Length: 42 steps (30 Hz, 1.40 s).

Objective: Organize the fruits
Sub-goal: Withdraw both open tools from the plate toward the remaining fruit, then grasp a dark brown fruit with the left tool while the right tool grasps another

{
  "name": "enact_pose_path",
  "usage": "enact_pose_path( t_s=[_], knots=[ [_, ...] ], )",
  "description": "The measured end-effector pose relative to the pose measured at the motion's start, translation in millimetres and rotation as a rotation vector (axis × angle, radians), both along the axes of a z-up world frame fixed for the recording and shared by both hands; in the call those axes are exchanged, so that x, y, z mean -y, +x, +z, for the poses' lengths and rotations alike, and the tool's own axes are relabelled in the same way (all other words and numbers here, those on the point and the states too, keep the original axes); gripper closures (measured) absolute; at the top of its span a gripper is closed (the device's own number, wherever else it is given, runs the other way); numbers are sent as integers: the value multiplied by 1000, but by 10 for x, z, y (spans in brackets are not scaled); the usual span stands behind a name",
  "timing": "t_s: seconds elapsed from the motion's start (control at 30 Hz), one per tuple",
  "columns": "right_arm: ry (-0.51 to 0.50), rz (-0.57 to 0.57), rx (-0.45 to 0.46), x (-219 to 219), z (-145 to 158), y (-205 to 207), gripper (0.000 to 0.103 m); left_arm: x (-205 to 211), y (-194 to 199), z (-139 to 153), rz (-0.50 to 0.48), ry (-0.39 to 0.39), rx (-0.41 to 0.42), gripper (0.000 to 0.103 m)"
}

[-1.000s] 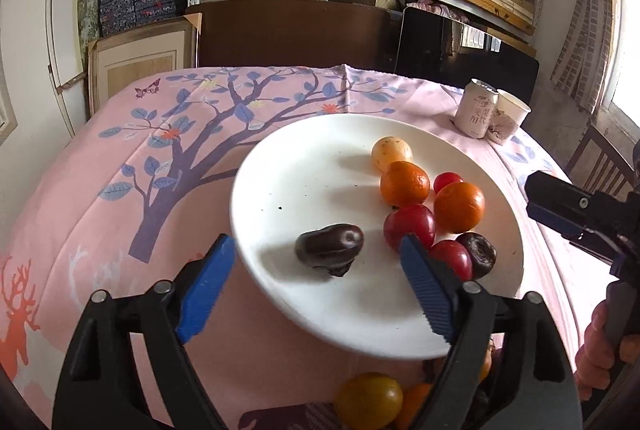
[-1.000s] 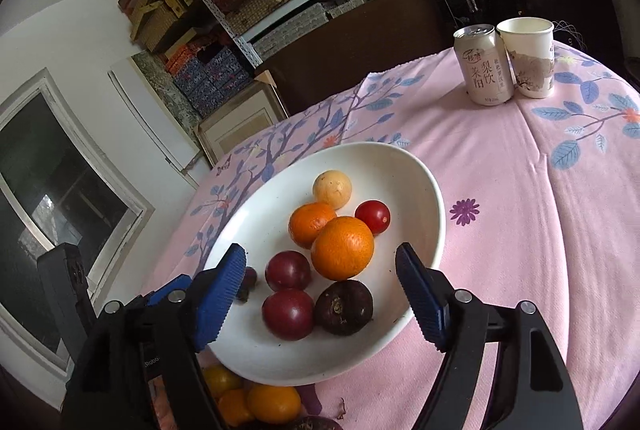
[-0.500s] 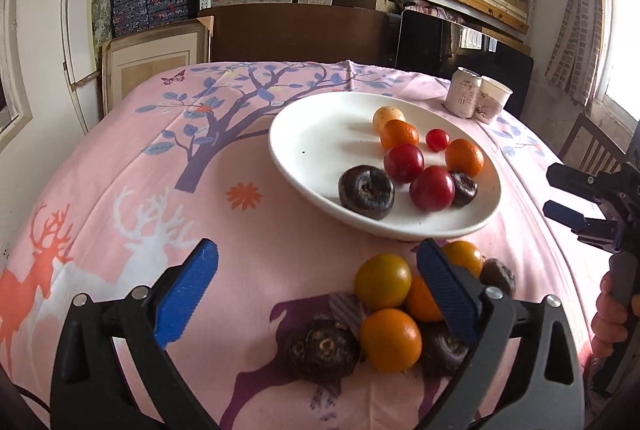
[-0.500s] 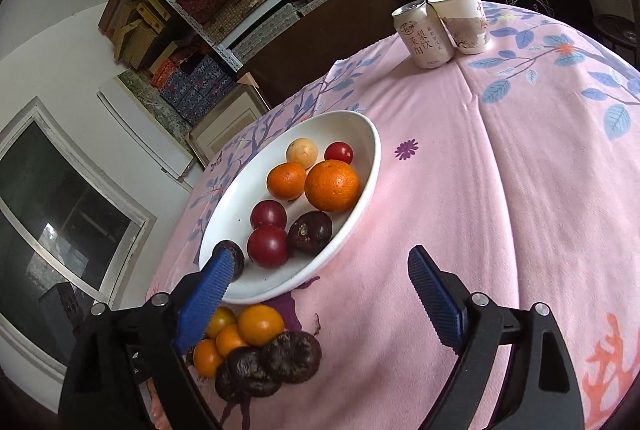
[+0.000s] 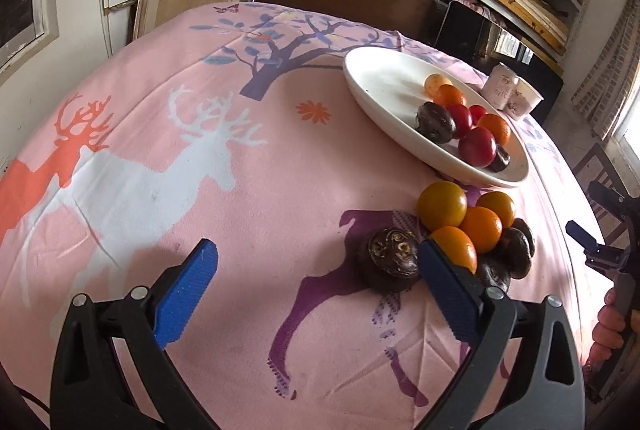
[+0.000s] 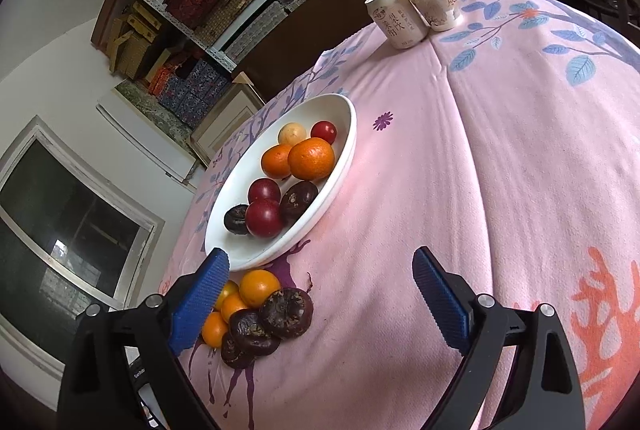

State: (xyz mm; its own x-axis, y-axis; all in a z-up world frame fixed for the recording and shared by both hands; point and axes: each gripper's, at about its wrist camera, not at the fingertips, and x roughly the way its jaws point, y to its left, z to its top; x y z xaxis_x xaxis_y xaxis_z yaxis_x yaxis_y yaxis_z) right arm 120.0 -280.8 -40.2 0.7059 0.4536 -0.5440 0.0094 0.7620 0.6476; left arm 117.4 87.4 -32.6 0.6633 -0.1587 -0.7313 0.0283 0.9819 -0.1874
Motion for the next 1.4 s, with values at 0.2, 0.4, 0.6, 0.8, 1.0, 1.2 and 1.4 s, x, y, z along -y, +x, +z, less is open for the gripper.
enact_pose_path(
  t_s=[0.2,0.4,0.6,0.8,1.0,1.2,1.4],
  knots=[
    [-2,4,-10,-13,-8,15,9,149,90,-102,-43,54,-64,4],
    [-5,-1,-17,-1,-24,36,9,268,93,-99,-55,203,-57,4],
    [-10,4,-6,-13,-14,37,9,47,99,-22,58,274,-20,4],
    [-54,33,8,-102,14,40,9,199,155,-64,-51,257,-44,4],
    [-75,57,2,-153,2,57,9,170,302,-118,-66,181,-70,24],
    [-103,162,-13,-333,-22,69,9,54,291,-83,-46,116,-39,54],
    [-138,278,-47,-575,-99,75,28,39,289,-80,-43,115,-38,55]
  ],
)
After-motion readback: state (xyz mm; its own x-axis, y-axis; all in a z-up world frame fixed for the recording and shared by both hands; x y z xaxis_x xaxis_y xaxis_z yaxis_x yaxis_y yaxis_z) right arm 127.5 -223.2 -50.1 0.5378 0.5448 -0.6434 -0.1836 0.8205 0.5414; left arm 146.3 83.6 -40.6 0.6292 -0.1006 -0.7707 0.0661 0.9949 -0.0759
